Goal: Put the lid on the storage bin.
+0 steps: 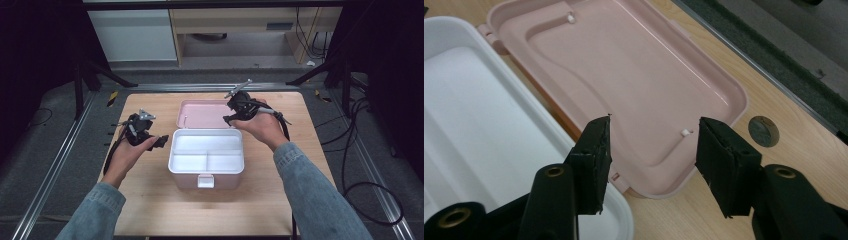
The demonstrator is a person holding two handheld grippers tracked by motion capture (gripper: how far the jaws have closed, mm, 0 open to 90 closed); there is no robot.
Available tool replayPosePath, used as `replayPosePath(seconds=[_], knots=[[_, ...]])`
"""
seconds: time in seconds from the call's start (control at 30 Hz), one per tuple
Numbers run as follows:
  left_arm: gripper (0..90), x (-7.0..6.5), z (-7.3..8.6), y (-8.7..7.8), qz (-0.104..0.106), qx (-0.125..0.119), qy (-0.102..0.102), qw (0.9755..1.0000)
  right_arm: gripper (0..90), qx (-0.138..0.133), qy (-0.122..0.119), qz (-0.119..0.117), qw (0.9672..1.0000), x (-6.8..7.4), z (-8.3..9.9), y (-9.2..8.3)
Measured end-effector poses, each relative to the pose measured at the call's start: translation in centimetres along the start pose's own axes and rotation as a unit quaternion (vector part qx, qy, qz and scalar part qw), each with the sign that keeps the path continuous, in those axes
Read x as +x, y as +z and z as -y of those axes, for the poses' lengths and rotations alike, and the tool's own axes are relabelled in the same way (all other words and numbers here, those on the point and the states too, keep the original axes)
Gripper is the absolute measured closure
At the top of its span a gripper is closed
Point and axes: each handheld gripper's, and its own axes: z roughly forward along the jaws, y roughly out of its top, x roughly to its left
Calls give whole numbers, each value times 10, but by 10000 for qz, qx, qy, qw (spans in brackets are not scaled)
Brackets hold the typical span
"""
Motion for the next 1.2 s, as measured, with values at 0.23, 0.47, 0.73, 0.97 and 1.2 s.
replayPosePath(seconds=[0.23,0.47,0.73,0.97,1.2], knots=[[84,4,-33,4,-17,-46,-174,9998,490,-85,372,231,9990,-17,3,9],[158,11,-52,19,-160,-110,-327,9993,531,-221,880,356,9952,-33,3,18],[315,9,-64,39,-173,-50,-377,9991,595,-271,1242,413,9910,-45,5,30],[406,7,-78,69,-200,-106,-610,9979,576,-167,1571,459,9864,-54,10,60],[447,2,-80,93,-207,92,-622,9978,568,-12,1922,394,9806,-63,19,86]])
